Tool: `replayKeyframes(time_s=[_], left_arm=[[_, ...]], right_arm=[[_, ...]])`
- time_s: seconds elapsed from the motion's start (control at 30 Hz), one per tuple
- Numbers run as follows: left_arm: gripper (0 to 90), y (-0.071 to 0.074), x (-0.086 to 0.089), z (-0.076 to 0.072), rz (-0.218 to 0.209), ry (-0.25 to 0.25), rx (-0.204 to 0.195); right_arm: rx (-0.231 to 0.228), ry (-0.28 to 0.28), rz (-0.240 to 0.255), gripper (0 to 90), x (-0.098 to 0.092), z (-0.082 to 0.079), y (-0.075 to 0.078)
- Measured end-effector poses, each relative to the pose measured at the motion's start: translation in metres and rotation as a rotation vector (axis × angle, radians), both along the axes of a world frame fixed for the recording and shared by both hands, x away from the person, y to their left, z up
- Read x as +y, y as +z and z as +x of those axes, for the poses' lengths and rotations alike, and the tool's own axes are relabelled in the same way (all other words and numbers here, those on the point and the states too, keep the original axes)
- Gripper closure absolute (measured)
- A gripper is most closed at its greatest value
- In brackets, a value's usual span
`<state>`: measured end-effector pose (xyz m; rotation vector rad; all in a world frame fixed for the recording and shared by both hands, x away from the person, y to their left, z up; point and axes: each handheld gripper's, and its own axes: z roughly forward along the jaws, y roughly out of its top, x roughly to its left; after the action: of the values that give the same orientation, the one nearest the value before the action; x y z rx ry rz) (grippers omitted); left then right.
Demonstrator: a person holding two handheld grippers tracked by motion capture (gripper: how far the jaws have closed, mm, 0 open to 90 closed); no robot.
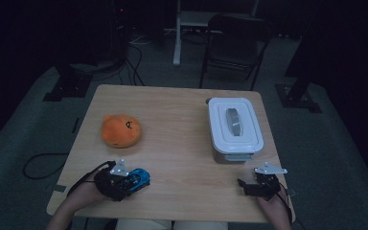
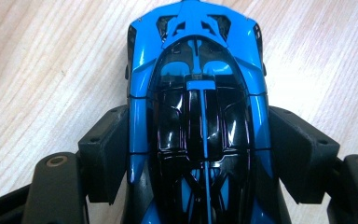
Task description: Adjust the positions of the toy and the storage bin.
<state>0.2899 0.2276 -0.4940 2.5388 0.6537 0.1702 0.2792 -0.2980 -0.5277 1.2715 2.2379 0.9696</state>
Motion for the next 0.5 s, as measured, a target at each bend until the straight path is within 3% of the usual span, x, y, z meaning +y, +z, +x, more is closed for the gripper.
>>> replayKeyframes(time_s=[0.13,0.33,0.5], left_arm=[[27.9,-0.004,0.004,0.001,-0.032,0.001,-0.004],[26.0,-0.005,0.002,0.000,-0.025,0.027,-0.008],[25.1,0.007,0.005,-0.001,-0.084,0.057,-0.014]], right_arm=[[-0.001,0.000,0.000,14.7,0.000,0.000,0.000],[-0.001,0.000,0.000,14.6,0.000,0.000,0.000],[-0.001,0.000,0.000,14.6,0.000,0.000,0.000]])
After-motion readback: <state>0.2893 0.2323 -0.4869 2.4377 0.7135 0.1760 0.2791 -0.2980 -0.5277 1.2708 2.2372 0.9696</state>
